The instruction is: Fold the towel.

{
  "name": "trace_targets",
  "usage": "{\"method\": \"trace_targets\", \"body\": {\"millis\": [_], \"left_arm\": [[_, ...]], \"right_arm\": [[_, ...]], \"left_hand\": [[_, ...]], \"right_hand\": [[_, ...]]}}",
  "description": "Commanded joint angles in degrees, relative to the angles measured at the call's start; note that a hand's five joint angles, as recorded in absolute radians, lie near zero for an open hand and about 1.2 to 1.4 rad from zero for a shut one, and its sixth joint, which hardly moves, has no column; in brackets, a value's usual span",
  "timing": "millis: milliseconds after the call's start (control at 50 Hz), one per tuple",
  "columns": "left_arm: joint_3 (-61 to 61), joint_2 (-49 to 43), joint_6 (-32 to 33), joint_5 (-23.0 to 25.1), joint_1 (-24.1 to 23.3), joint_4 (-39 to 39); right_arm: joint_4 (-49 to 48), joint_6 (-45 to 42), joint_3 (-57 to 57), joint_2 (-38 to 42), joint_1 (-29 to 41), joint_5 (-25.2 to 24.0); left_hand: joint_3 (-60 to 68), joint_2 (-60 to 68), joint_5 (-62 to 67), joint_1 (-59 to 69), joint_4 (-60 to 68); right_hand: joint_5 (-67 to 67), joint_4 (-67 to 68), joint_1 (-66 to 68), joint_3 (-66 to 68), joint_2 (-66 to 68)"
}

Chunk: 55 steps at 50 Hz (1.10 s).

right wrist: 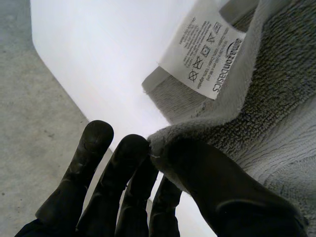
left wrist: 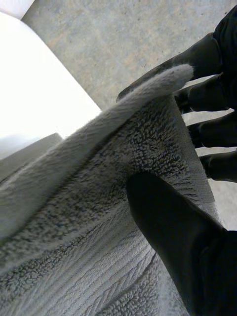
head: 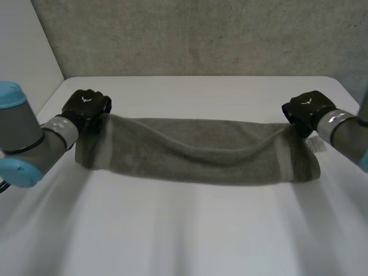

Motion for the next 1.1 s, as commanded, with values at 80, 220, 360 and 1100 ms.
{"method": "trace_targets", "body": {"millis": [80,220,360,1100], "left_arm": [[14.88,-11.51,0.06,-1.97,-2.49,0.89],[21.21,-17.04,0.24,-5.4,-3.11,0.63],[21.56,-18.19,0.24,-5.49,-3.11,0.8],[-7.34,6.06,-4.95,-8.3,-3.29,10.37]], "right_arm": [[-15.99,3.27,-7.21,9.11,2.73,7.18],[-17.13,3.27,-11.78,14.2,3.17,8.41],[-17.13,2.92,-12.75,16.76,3.08,8.58],[-21.01,10.03,15.0,-11.53,2.11,7.37]], "left_hand": [[-9.01,-7.13,-16.38,-4.45,-7.63],[-9.01,-7.13,-16.38,-4.45,-7.63],[-9.01,-7.13,-16.38,-4.45,-7.63],[-78.79,-76.92,-86.17,-74.24,-77.42]], "right_hand": [[2.89,2.89,3.19,2.59,3.48],[2.89,2.89,3.19,2.59,3.48],[2.89,2.89,3.19,2.59,3.48],[-67.11,-67.11,-66.81,-67.41,-66.52]]}}
